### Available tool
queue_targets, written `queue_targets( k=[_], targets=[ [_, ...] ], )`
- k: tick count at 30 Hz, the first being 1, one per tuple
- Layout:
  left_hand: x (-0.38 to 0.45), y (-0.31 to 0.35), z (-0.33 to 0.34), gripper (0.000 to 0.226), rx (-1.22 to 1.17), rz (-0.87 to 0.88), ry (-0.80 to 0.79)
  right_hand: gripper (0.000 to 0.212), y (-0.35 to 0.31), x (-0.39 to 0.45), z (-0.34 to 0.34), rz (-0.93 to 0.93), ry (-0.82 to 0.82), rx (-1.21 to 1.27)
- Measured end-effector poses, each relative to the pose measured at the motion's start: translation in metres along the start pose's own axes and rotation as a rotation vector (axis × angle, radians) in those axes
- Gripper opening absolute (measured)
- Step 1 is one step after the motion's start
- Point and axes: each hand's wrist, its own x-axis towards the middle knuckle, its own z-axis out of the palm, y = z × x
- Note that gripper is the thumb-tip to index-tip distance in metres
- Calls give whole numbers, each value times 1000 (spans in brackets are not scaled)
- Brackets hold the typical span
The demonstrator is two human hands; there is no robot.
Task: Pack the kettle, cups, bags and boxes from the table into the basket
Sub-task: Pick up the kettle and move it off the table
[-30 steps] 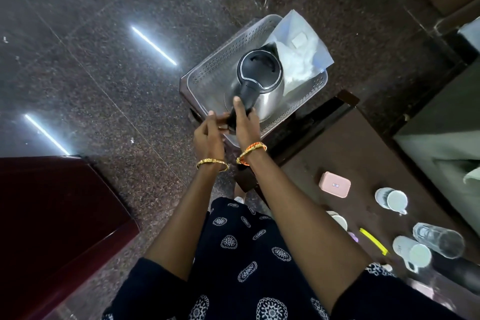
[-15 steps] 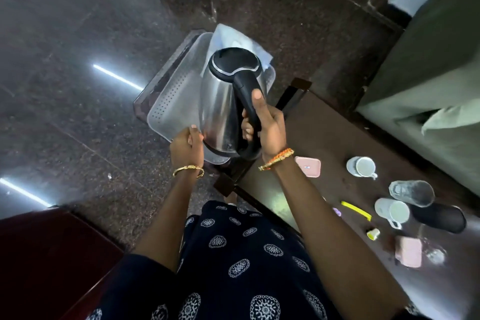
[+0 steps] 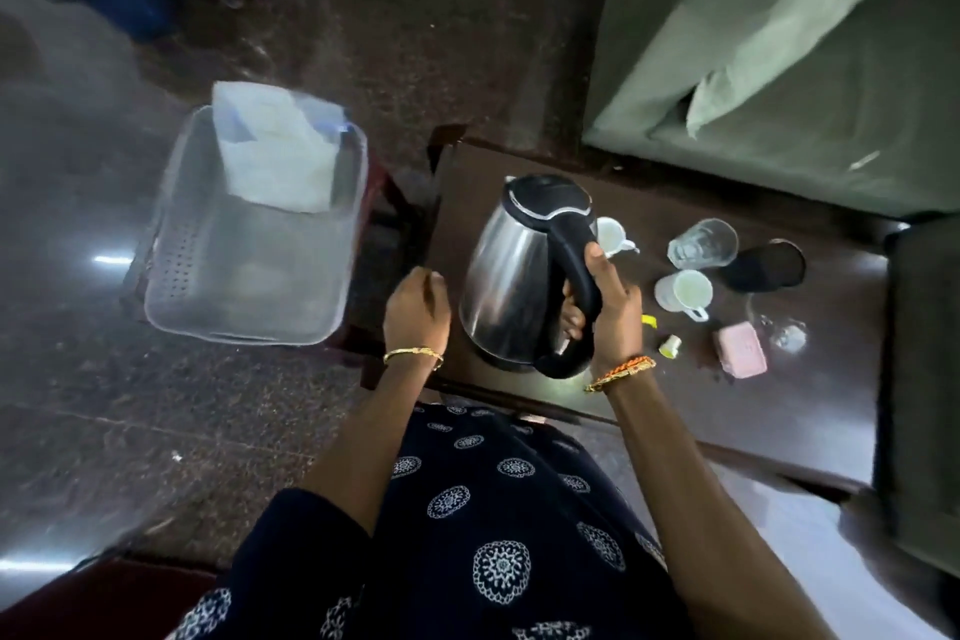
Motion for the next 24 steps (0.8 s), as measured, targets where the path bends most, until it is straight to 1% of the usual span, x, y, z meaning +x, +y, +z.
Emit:
queue_targets(
  k=[4, 8, 10, 12, 14, 16, 21, 24],
  targets=[
    [-15, 42, 60, 19, 75, 161, -264, 48, -1, 3, -80, -28, 179, 30],
    [-36, 73, 116, 21, 144, 185, -456, 46, -6, 7, -154, -67, 313, 73],
    [-44, 84, 137, 22, 186, 155, -539, 44, -10, 13, -184, -74, 359, 61],
    [-52, 100, 159, 24, 197, 79, -625, 42, -16, 21, -213, -65, 397, 44],
    [-60, 118, 179, 26, 214, 11, -740, 44, -21, 28, -238, -51, 418, 1],
    [-69, 138, 202, 27, 224, -14, -827, 45, -27, 36, -261, -20, 426, -18],
    [-84, 168, 244, 24, 197, -82, -947, 41, -38, 61, -301, 47, 407, -63],
    [-82, 160, 249, 26, 227, -143, -938, 44, -45, 81, -312, 74, 373, -143]
  ],
)
